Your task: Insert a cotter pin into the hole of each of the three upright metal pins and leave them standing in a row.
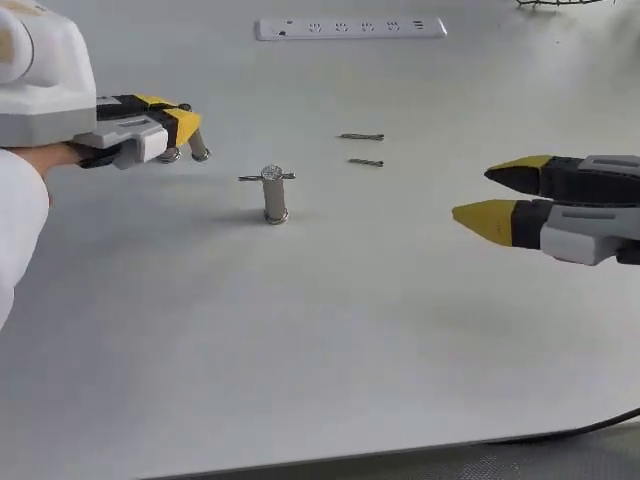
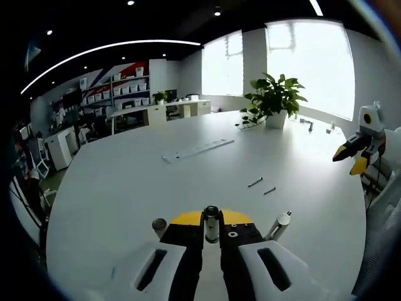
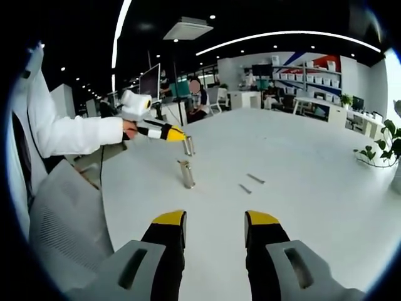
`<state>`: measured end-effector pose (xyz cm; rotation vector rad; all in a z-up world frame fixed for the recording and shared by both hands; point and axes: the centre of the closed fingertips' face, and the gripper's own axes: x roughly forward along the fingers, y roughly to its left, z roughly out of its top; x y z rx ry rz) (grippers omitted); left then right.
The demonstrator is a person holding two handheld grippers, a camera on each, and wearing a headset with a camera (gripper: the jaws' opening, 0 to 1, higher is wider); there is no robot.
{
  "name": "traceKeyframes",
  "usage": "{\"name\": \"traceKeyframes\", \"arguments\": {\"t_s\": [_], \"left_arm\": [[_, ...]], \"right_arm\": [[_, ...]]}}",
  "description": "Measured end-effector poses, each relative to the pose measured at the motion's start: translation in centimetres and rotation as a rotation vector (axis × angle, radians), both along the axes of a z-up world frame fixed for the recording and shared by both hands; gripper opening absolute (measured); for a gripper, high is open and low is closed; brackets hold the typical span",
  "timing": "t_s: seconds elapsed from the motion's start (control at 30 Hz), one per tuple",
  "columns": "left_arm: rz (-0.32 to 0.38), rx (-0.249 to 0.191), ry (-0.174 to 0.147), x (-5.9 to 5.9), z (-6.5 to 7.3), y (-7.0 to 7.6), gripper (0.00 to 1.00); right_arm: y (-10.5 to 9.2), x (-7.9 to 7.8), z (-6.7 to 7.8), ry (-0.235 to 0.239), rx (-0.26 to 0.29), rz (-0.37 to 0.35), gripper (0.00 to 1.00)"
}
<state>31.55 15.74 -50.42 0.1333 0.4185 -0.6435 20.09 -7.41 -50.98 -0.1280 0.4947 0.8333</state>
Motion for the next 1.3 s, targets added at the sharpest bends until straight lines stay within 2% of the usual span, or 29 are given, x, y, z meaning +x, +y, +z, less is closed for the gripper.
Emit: {"name": "traceKeyframes", "arguments": {"t_s": [0.07, 0.17, 0.23, 0.27, 0.37, 0.53, 0.6, 0.73, 0.8, 0.9, 0.93, 1.07, 1.2, 1.3], "left_arm": [[-0.009, -0.01, -0.006, -0.7, 1.0, -0.2, 0.06], [-0.034, -0.018, -0.028, -2.5, 2.8, -1.1, 0.06], [-0.042, -0.057, -0.019, -3.5, 3.8, -1.9, 0.06], [-0.058, -0.063, -0.023, -4.2, 4.3, -2.4, 0.06], [-0.101, -0.036, -0.047, -5.5, 5.1, -3.8, 0.06], [-0.125, -0.048, -0.046, -7.2, 5.4, -6.1, 0.06], [-0.14, -0.053, -0.04, -8.1, 5.2, -7.3, 0.06], [-0.161, -0.054, -0.024, -8.6, 4.1, -8.9, 0.06], [-0.159, -0.072, -0.003, -9.1, 3.3, -9.5, 0.06], [-0.148, -0.061, 0.029, -9.9, 1.8, -10.1, 0.06], [-0.139, -0.069, 0.049, -10.3, 1.2, -10.3, 0.06], [-0.103, -0.095, 0.098, -10.6, -0.7, -10.1, 0.06], [-0.083, -0.069, 0.113, -10.9, -2.4, -10.1, 0.06], [-0.079, -0.051, 0.117, -10.9, -3.1, -10.2, 0.06]], "right_arm": [[0.0, 0.1, 0.1, -0.006, 0.007, -0.001, 0.33], [-0.2, 0.2, 0.2, -0.012, 0.008, -0.002, 0.33], [-0.2, 0.3, 0.2, -0.013, 0.01, -0.002, 0.33], [-0.2, 0.3, 0.2, -0.014, 0.012, -0.002, 0.33], [-0.3, 0.3, 0.3, -0.021, 0.008, -0.003, 0.33], [-0.4, 0.2, 0.3, -0.023, 0.01, -0.001, 0.33], [-0.5, 0.1, 0.3, -0.02, 0.009, 0.001, 0.33], [-0.5, -0.2, 0.3, -0.019, 0.009, 0.001, 0.33], [-0.4, -0.3, 0.3, -0.018, 0.012, 0.003, 0.33], [-0.4, -0.5, 0.2, -0.015, 0.012, 0.009, 0.33], [-0.4, -0.6, 0.1, -0.014, 0.012, 0.01, 0.33], [-0.2, -0.8, -0.1, -0.008, 0.016, 0.018, 0.33], [0.1, -1.0, -0.5, 0.002, 0.018, 0.032, 0.32], [0.2, -1.2, -0.8, 0.009, 0.017, 0.039, 0.32]]}}
